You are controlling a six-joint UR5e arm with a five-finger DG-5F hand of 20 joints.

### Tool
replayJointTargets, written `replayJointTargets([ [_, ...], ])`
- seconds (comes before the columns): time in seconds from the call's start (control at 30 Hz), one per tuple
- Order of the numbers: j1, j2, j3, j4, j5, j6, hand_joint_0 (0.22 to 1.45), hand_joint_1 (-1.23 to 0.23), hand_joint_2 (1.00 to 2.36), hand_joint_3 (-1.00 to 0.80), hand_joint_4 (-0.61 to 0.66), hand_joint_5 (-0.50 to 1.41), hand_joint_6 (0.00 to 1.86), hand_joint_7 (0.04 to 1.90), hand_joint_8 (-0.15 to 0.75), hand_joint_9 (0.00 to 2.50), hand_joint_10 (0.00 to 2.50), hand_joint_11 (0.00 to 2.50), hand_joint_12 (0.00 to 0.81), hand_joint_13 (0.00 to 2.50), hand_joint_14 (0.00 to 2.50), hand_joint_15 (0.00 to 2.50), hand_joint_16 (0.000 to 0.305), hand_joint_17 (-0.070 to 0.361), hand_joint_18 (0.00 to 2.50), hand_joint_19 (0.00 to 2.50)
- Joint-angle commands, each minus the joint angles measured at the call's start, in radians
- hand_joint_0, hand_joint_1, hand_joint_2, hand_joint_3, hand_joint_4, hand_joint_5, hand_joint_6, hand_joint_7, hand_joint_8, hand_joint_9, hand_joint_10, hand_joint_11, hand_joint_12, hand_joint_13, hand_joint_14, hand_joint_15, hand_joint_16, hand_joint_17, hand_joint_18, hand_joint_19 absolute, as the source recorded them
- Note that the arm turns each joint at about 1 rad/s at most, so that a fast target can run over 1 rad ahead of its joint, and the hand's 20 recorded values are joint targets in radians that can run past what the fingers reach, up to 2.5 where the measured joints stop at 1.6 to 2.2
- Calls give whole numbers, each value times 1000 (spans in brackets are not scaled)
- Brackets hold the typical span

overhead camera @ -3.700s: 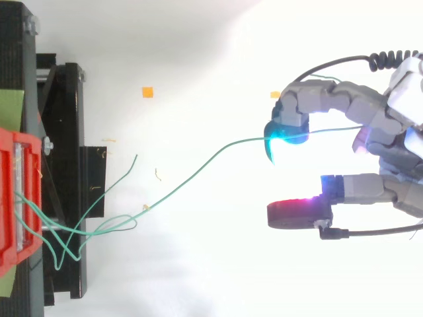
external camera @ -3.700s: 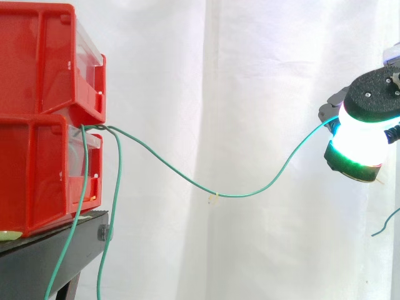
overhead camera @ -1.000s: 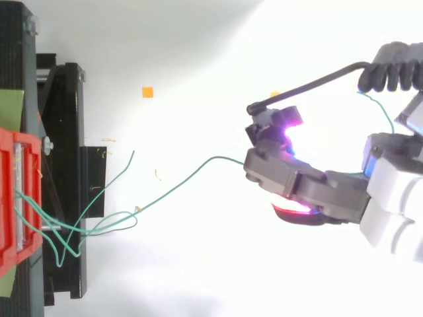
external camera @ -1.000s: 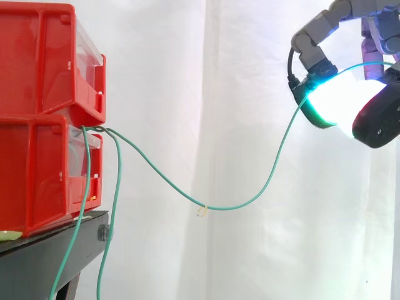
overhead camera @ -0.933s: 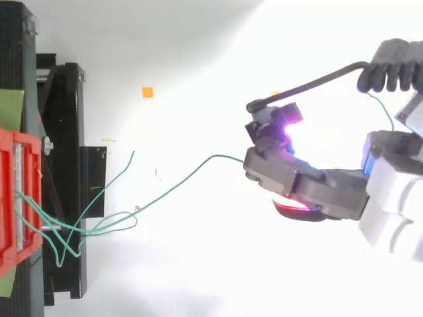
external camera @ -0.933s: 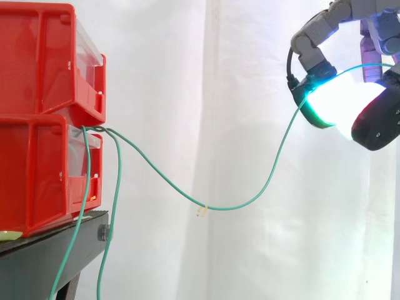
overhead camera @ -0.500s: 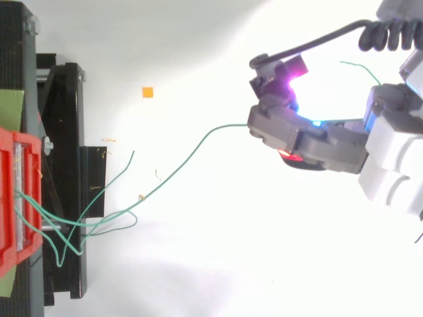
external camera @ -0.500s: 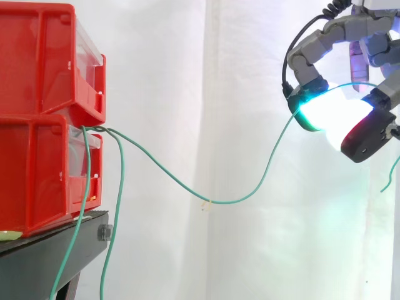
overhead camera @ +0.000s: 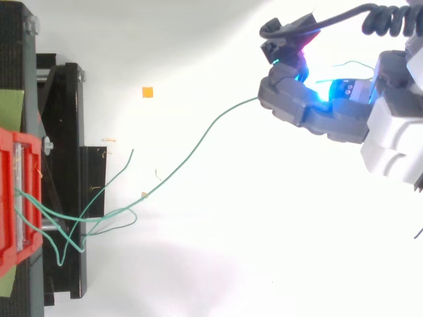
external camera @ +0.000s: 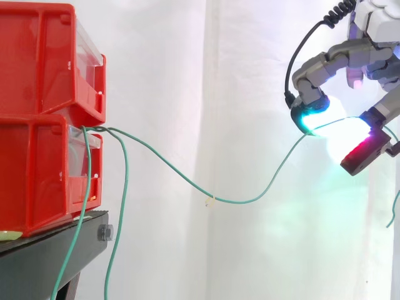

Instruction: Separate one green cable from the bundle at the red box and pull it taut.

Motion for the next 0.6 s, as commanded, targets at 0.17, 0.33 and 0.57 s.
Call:
replayJointTargets([
  [0.17, -7, 0, 0, 13, -7, 51, 644, -654, 1000, -500, 50, 139, 500, 1432, 44, 2490, 2500, 336, 427, 2500, 27, 1514, 49, 109, 1693, 177],
  [0.33, -7, 0, 0, 57, 1, 260, 644, -656, 1000, -500, 50, 139, 500, 1431, 44, 2495, 2500, 299, 421, 2500, 27, 1511, 49, 109, 1693, 183],
  [0.57, 7, 0, 0, 85, 57, 494, 649, -654, 1000, -500, 52, 139, 500, 1427, 45, 2491, 2500, 326, 422, 2500, 27, 1507, 48, 109, 1697, 184],
])
